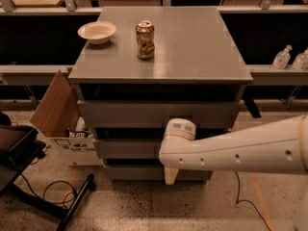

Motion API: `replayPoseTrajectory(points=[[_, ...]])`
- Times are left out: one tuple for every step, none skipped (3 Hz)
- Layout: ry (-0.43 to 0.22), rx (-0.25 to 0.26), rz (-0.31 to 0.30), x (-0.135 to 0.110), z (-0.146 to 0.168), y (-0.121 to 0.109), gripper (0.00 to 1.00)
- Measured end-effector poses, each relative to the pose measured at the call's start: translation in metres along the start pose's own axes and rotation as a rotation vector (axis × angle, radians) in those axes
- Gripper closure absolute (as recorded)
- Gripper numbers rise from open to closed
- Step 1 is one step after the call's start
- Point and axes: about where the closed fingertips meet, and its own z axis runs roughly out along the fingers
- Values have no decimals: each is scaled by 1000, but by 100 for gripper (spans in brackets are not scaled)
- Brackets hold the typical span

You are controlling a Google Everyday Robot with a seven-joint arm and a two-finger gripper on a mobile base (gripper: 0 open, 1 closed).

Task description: Open middle drawer

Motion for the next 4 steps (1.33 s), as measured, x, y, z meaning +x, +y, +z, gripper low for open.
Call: replayPoseTrajectory(points=[[49,-35,-16,-10,38,-4,0],[80,-73,-22,-20,73,-10,0],[86,-94,-24,-29,91,-11,0],[90,-116,-24,-42,108,-14,0]])
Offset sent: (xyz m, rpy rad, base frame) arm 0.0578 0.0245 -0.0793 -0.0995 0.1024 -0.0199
